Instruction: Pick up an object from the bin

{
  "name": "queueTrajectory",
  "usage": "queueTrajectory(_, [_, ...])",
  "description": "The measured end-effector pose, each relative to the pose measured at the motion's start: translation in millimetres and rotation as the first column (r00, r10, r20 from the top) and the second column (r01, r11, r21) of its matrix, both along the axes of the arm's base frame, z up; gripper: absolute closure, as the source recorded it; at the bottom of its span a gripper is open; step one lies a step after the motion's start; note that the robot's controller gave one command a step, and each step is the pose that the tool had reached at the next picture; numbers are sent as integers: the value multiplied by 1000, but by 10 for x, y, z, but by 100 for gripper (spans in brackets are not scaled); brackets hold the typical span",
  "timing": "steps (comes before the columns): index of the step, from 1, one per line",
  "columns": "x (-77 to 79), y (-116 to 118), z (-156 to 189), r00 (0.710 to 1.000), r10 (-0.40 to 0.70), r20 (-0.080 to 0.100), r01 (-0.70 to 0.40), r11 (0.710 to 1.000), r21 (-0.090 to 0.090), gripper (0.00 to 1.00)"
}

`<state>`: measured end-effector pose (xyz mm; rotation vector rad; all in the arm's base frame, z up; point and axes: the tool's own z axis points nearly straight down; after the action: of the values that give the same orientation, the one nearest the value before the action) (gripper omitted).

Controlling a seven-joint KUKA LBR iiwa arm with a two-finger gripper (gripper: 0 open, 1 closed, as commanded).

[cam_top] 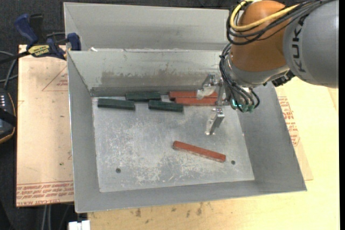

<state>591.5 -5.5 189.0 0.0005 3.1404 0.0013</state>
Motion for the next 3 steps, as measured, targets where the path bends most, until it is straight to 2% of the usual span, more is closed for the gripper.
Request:
queueTrajectory(1, [-312, 77, -505, 999, -37, 5, 37, 999, 0, 0])
queueTrajectory(2, [-379, 34, -1076, 995, 103, 12, -103, 995, 0, 100])
queueTrajectory(3, [-379, 34, -1076, 995, 103, 12, -103, 995, 0, 100])
